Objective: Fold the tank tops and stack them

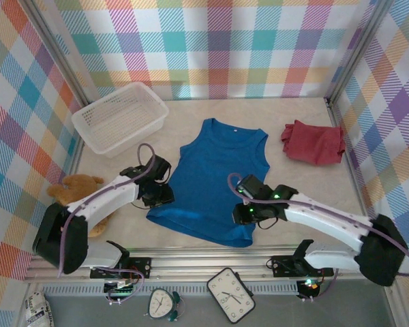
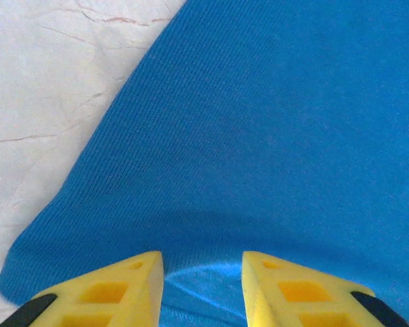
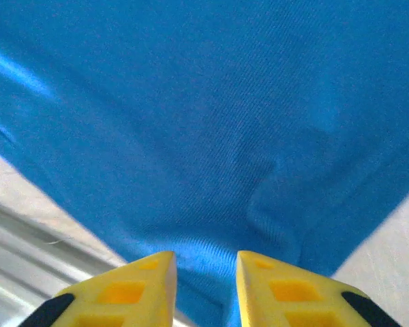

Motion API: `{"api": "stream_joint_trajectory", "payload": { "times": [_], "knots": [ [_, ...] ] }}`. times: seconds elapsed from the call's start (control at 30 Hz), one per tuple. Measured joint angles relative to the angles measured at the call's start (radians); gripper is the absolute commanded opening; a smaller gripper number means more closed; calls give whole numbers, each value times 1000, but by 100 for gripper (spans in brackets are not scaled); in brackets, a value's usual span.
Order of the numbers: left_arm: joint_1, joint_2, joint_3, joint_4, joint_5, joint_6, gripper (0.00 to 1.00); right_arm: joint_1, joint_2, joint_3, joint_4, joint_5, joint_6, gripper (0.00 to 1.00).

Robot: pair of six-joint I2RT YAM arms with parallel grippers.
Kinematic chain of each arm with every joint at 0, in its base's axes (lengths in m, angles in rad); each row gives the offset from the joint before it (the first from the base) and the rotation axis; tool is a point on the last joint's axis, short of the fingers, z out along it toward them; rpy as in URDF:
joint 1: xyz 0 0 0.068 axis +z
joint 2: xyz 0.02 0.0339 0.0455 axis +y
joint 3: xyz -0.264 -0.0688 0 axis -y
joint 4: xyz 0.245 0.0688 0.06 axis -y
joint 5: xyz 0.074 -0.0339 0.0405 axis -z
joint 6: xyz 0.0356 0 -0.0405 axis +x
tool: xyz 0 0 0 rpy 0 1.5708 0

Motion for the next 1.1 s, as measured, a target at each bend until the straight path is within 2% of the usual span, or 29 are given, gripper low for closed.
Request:
{"api": "stream_joint_trajectory", "payload": {
  "times": [0.17,0.33,0.53,0.57,0.63,0.7,0.87,1.1],
  "knots": [
    [0,134,0,41,11,31,24,-2,123,-63,43,-82,-32,22],
    [13,198,23,43,4,60,21,7,116,-138,37,-135,-9,22],
    [51,249,77,19,-18,109,21,82,91,-159,53,-180,40,24],
    [61,259,90,11,-28,121,21,89,91,-157,49,-187,43,26],
    [77,282,116,-6,-47,146,22,93,88,-139,29,-190,42,38],
    [94,307,148,-24,-69,172,23,87,78,-101,8,-189,39,42],
    [142,399,257,-67,-150,244,28,-19,68,12,55,-191,3,54],
    [207,526,433,-108,-279,340,38,-208,180,61,187,-156,-101,56]
  ]
}}
